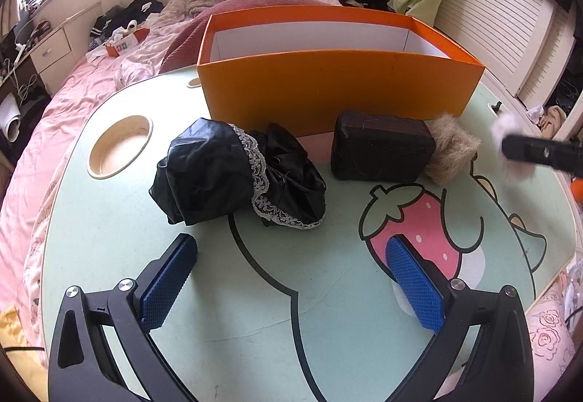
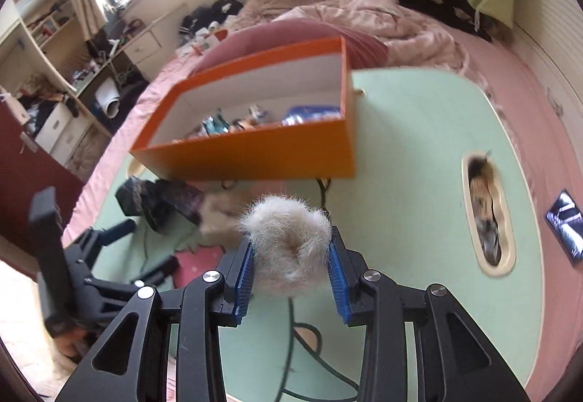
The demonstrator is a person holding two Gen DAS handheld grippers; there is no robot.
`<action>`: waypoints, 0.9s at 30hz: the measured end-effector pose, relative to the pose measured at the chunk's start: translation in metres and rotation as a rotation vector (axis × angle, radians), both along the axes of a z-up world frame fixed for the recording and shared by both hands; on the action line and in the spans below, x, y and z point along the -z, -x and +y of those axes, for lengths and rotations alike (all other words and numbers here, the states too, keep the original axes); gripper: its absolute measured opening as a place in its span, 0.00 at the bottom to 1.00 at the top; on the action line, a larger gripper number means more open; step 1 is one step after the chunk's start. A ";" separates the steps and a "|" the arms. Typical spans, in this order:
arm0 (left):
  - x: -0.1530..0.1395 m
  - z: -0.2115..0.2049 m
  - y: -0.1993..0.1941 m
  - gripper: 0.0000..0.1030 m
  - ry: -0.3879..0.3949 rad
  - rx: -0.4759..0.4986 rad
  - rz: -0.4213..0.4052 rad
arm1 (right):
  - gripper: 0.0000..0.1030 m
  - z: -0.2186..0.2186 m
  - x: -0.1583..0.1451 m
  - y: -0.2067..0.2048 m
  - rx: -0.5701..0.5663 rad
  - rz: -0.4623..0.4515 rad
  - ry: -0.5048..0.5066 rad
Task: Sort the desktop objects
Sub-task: 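Grasp the white fur piece from the box with the right gripper and place it on the table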
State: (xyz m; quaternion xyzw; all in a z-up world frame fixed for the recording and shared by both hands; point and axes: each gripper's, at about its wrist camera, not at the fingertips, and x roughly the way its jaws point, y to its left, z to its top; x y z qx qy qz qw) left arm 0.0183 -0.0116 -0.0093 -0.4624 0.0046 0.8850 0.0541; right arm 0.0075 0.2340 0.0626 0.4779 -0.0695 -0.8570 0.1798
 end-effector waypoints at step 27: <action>-0.002 0.003 -0.003 1.00 0.003 -0.003 0.003 | 1.00 -0.041 0.038 -0.013 0.018 0.126 -0.299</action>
